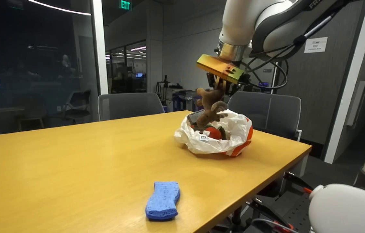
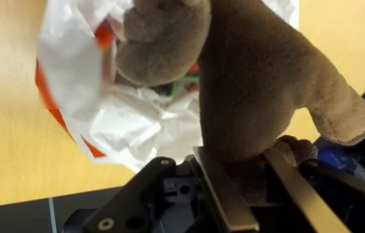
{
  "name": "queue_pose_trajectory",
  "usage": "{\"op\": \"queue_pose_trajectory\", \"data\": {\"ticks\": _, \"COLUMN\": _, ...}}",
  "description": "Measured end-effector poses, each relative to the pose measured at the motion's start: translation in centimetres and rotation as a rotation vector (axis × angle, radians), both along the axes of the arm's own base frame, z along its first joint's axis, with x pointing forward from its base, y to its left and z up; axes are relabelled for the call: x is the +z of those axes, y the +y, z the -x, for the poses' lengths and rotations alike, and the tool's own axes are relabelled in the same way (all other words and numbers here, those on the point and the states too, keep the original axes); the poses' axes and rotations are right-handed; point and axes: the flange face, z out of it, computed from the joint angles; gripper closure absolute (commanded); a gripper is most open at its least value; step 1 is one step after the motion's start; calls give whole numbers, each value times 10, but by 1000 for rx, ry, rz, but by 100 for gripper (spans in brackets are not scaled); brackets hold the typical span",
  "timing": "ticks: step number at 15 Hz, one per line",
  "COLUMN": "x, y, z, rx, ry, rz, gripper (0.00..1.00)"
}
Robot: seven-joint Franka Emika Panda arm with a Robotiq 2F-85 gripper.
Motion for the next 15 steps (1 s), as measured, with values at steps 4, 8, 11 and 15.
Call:
{"op": "queue_pose_trajectory", "data": {"ticks": 4, "x": 4, "y": -35, "z": -21, "rx": -121, "ry": -103, "rz": 119, "gripper": 96}}
{"op": "queue_pose_trajectory", "data": {"ticks": 8, "x": -32, "y": -21, "z": -29, "rx": -167, "ry": -132, "rz": 144, "gripper": 96}}
{"op": "queue_pose_trajectory", "data": {"ticks": 11, "x": -60, "y": -14, "z": -28, "rx": -146, "ry": -119, "rz": 154, "gripper": 95}}
{"op": "queue_pose_trajectory", "data": {"ticks": 15, "x": -84, "y": -35, "z": -29, "rx": -152, "ry": -95, "rz": 175, "gripper": 55}}
